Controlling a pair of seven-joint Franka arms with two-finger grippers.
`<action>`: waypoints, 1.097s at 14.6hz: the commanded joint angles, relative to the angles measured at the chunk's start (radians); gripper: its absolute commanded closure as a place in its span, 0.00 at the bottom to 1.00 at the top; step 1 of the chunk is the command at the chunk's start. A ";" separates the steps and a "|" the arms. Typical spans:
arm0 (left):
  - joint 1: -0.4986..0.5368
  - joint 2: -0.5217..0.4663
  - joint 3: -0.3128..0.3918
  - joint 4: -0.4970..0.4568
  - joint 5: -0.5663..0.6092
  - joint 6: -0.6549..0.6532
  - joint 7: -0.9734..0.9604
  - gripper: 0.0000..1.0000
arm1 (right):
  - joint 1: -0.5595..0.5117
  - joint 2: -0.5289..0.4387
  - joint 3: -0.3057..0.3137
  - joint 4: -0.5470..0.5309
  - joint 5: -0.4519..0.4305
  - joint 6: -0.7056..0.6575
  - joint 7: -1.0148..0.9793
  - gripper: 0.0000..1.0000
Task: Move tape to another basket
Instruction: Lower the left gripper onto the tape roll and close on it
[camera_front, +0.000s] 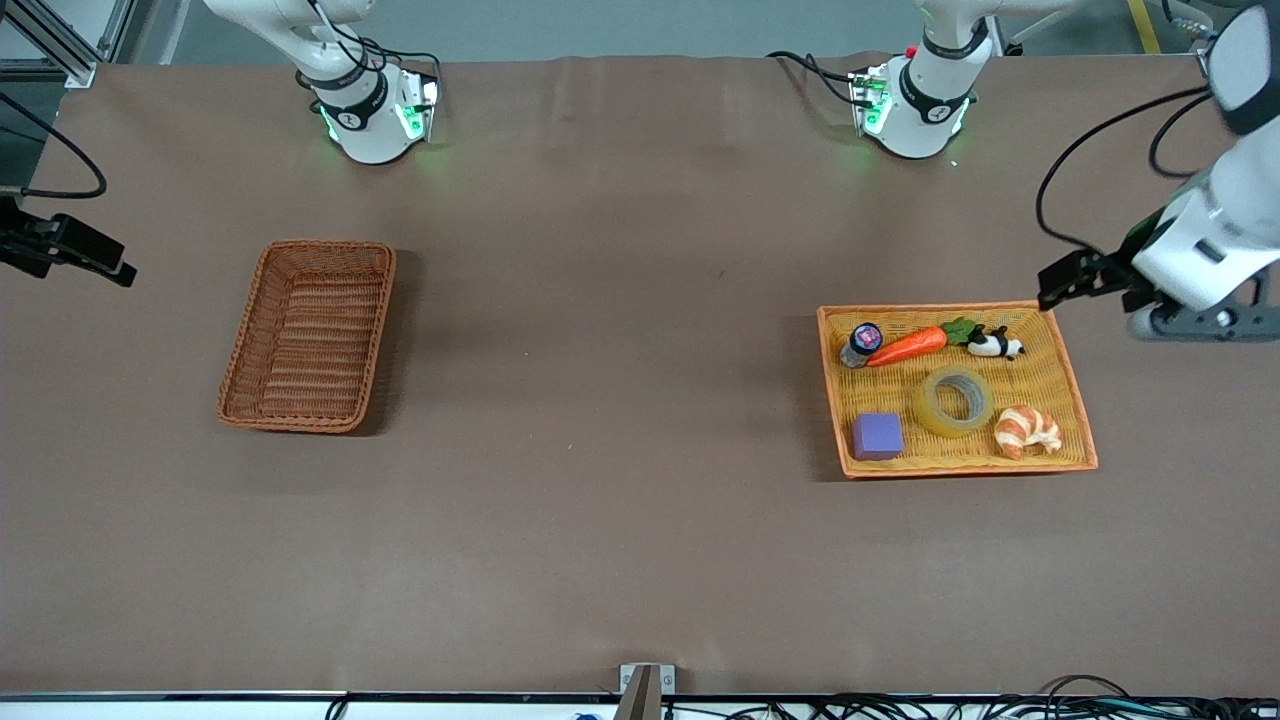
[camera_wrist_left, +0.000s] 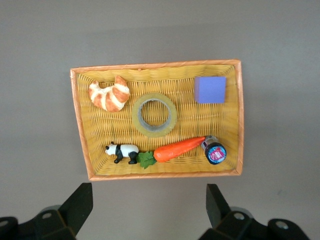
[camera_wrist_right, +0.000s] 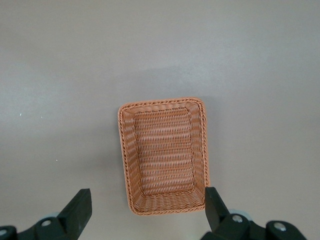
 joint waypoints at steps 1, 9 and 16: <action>0.000 0.033 0.003 -0.070 0.018 0.059 -0.003 0.00 | 0.005 -0.003 -0.003 -0.004 0.011 -0.005 0.002 0.00; 0.017 0.240 0.035 -0.216 0.026 0.355 0.008 0.00 | 0.006 -0.003 -0.003 -0.004 0.011 -0.005 0.002 0.00; 0.016 0.401 0.065 -0.220 0.052 0.467 0.022 0.05 | 0.006 -0.003 -0.003 -0.004 0.011 -0.005 0.002 0.00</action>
